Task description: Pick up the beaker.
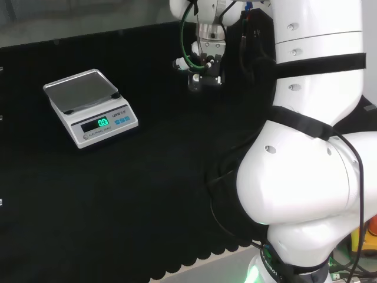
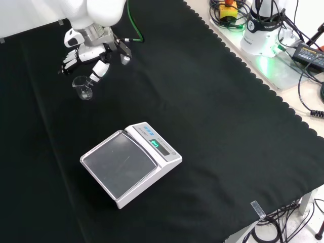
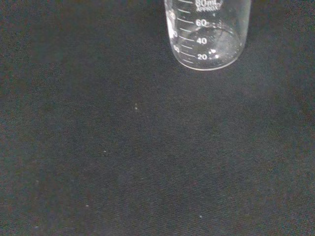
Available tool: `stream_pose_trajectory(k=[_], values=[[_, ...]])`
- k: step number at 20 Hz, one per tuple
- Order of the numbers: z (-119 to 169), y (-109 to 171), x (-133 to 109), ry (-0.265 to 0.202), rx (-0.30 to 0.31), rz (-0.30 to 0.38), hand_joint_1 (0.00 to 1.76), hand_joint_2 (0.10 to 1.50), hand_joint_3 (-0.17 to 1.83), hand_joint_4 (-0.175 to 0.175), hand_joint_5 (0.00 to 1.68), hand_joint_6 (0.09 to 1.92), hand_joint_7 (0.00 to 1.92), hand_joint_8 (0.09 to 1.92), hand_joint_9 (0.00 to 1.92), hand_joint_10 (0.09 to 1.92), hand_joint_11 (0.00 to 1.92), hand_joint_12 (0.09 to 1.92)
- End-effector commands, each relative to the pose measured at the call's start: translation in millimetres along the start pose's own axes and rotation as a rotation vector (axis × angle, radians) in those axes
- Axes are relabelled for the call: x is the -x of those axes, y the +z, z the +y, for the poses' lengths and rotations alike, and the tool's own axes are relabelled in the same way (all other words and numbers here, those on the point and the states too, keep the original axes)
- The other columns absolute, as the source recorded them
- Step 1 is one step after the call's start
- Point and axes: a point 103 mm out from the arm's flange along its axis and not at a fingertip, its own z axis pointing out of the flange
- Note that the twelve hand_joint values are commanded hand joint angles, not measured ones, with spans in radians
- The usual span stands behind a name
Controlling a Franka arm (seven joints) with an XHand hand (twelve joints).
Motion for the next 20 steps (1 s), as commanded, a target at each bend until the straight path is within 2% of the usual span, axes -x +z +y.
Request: stream_pose_trajectory(k=[1, 13, 20], values=[[5, 4, 13, 0.02, -0.02, 0.005, 0.34, 1.08, -0.13, -0.021, 0.25, 0.09, 0.04, 0.83, 0.22, 0.9, 0.15, 1.52], [16, 30, 25, 0.015, -0.069, 0.051, 0.34, 1.05, -0.14, -0.018, 0.24, 0.09, 0.02, 0.82, 0.18, 0.91, 0.12, 1.53], [19, 40, 26, 0.0, -0.039, 0.071, 0.36, 1.05, -0.14, -0.025, 0.26, 0.09, 0.07, 0.84, 0.23, 0.92, 0.17, 1.53]])
